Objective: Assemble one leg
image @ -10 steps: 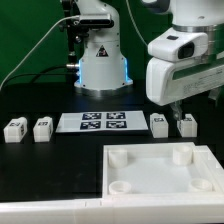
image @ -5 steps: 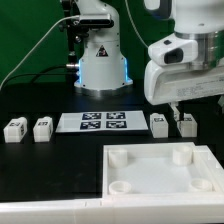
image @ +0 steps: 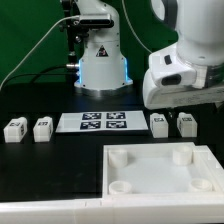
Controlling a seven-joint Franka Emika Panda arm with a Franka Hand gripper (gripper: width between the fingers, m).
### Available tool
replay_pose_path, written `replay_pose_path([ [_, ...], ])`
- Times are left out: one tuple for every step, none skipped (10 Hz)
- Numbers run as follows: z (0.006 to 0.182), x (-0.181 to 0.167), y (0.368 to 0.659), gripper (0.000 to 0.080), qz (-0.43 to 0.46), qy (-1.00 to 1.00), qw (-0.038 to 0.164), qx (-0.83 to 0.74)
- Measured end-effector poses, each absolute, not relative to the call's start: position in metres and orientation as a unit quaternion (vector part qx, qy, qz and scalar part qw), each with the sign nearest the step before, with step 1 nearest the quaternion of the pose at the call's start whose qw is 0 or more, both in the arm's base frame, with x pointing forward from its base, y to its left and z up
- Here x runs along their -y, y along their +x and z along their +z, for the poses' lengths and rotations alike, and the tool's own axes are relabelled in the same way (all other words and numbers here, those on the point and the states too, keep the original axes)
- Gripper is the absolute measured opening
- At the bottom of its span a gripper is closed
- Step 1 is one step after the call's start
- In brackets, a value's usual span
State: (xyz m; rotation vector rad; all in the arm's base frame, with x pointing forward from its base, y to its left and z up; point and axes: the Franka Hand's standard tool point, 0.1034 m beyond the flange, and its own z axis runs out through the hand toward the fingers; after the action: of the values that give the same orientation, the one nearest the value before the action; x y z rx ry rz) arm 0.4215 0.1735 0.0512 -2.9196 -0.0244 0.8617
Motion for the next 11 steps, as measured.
replay_pose_path([
  [0.053, -0.176, 0.423, 0.0649, 0.313, -0.948, 0.049, 0.011],
  [0.057, -0.179, 0.418, 0.0649, 0.376, -0.925, 0.045, 0.02],
  [0.056, -0.182, 0.419, 0.0649, 0.409, -0.911, 0.046, 0.028],
  [0.052, -0.182, 0.421, 0.0649, 0.421, -0.905, 0.048, 0.027],
  [0.053, -0.182, 0.423, 0.0649, 0.415, -0.908, 0.048, 0.027],
  [0.053, -0.183, 0.422, 0.0649, 0.415, -0.908, 0.048, 0.027],
  [0.051, -0.183, 0.421, 0.0649, 0.416, -0.908, 0.048, 0.027],
  [0.045, -0.182, 0.415, 0.0649, 0.417, -0.907, 0.047, 0.026],
  [0.038, -0.18, 0.406, 0.0649, 0.422, -0.905, 0.045, 0.025],
  [0.031, -0.179, 0.4, 0.0649, 0.422, -0.905, 0.045, 0.023],
  [0.024, -0.179, 0.394, 0.0649, 0.425, -0.904, 0.044, 0.021],
])
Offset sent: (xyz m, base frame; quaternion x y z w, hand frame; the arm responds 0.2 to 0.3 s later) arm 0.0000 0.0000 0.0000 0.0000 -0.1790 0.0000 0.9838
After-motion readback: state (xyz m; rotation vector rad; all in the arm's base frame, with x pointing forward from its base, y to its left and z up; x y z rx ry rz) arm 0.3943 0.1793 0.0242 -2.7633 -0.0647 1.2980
